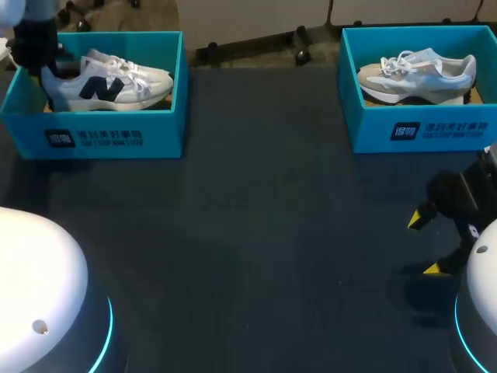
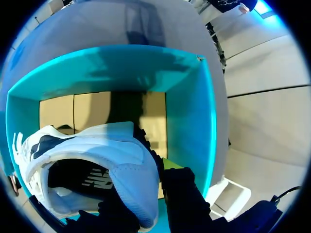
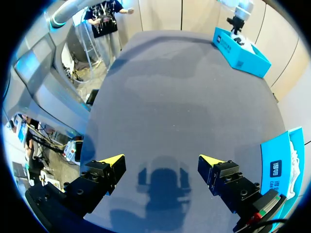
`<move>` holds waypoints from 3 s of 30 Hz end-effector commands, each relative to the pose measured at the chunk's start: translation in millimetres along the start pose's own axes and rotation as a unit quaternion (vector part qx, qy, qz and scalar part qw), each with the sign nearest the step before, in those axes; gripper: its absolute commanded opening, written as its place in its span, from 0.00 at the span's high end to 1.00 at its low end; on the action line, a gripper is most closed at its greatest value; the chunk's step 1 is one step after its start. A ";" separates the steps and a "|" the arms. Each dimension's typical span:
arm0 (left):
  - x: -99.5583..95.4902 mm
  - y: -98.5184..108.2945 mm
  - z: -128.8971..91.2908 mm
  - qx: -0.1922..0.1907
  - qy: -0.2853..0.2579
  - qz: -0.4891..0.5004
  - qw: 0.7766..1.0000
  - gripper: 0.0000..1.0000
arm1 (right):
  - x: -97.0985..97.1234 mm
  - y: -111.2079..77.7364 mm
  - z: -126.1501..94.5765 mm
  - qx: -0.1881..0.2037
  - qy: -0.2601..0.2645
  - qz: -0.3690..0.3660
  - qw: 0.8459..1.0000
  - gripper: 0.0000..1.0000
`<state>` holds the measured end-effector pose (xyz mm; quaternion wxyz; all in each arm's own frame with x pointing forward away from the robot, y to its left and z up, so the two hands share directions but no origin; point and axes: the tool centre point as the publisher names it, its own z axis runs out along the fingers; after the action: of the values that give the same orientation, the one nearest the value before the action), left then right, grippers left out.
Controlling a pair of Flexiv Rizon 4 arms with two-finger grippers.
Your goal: Take the shoe out of the shoebox, open the shoe tongue, remove and reinsert the insole, then place the shoe into the shoebox
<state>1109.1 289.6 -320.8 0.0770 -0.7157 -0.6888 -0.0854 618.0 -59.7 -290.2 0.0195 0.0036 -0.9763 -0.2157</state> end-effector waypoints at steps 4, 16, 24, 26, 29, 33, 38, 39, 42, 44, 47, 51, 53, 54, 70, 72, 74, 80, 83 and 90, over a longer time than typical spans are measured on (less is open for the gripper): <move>4.4 -18.4 2.0 -0.006 -0.004 0.013 1.000 1.00 | 1.0 -0.1 0.6 0.001 -0.001 0.000 1.000 0.00; 6.3 -47.7 10.5 -0.011 0.004 0.031 0.999 1.00 | 1.0 -0.1 0.6 0.001 -0.001 0.000 1.000 0.00; 8.1 -48.1 14.4 -0.009 0.003 0.033 0.999 1.00 | 1.0 -0.1 0.6 0.001 -0.001 0.000 1.000 0.00; 7.7 -48.3 16.5 -0.007 0.005 0.035 0.999 1.00 | 1.0 -0.1 0.6 0.001 -0.001 0.000 1.000 0.00; 7.0 -49.0 20.5 -0.005 0.007 0.036 0.999 1.00 | 1.0 -0.1 0.6 0.001 -0.001 0.000 1.000 0.00; 6.5 -50.1 24.2 0.002 0.007 0.040 0.999 1.00 | 1.0 -0.1 0.6 0.001 -0.001 0.000 1.000 0.00; 4.8 -54.0 26.2 0.004 0.006 0.045 0.999 1.00 | 1.0 -0.1 0.6 0.001 -0.001 0.000 1.000 0.00; 4.2 -54.0 27.4 0.005 0.006 0.045 0.999 1.00 | 1.0 -0.1 0.6 0.001 -0.001 0.000 1.000 0.00; 2.6 -52.9 31.2 0.010 0.005 0.043 0.999 1.00 | 1.0 -0.1 0.6 0.001 -0.001 0.000 1.000 0.00; 1.5 -52.1 34.5 0.012 0.004 0.043 0.999 1.00 | 1.0 -0.1 0.6 0.001 -0.001 0.000 1.000 0.00; -0.1 -52.1 38.6 0.016 0.003 0.042 0.999 1.00 | 1.0 -0.1 0.6 0.001 -0.001 0.000 1.000 0.00; -2.1 -52.0 43.1 0.018 0.001 0.041 0.999 1.00 | 1.0 -0.1 0.6 0.001 -0.001 0.000 1.000 0.00; -3.0 -51.7 45.0 0.018 -0.001 0.041 0.999 1.00 | 1.0 -0.1 0.6 0.001 -0.001 0.000 1.000 0.00; -3.5 -51.5 45.9 0.018 -0.002 0.042 0.999 1.00 | 1.0 -0.1 0.6 0.001 -0.001 0.000 1.000 0.00; -10.2 -48.0 52.9 0.027 -0.022 0.058 0.998 0.63 | 1.0 -0.1 0.6 0.001 -0.001 0.000 1.000 0.00; -10.7 -47.0 51.6 0.027 -0.025 0.058 0.998 0.57 | 1.0 -0.1 0.6 0.001 -0.001 0.000 1.000 0.00; -11.1 -46.5 49.4 0.026 -0.029 0.059 0.998 0.53 | 1.0 -0.1 0.6 0.001 -0.001 0.000 1.000 0.00; -11.7 -46.3 44.9 0.025 -0.035 0.060 0.997 0.36 | 1.0 -0.1 0.6 0.001 -0.001 0.000 1.000 0.00; -9.2 -48.3 38.2 0.021 -0.043 0.059 0.997 0.02 | 1.0 -0.1 0.6 0.001 -0.001 0.000 1.000 0.00; -3.5 -51.2 4.9 0.003 -0.056 0.045 0.997 0.00 | 1.0 -0.1 0.6 0.001 -0.001 0.000 1.000 0.00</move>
<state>1067.8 287.9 -345.4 0.0491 -0.7499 -0.6588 -0.0349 618.0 -59.7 -290.2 0.0195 0.0036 -0.9763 -0.2157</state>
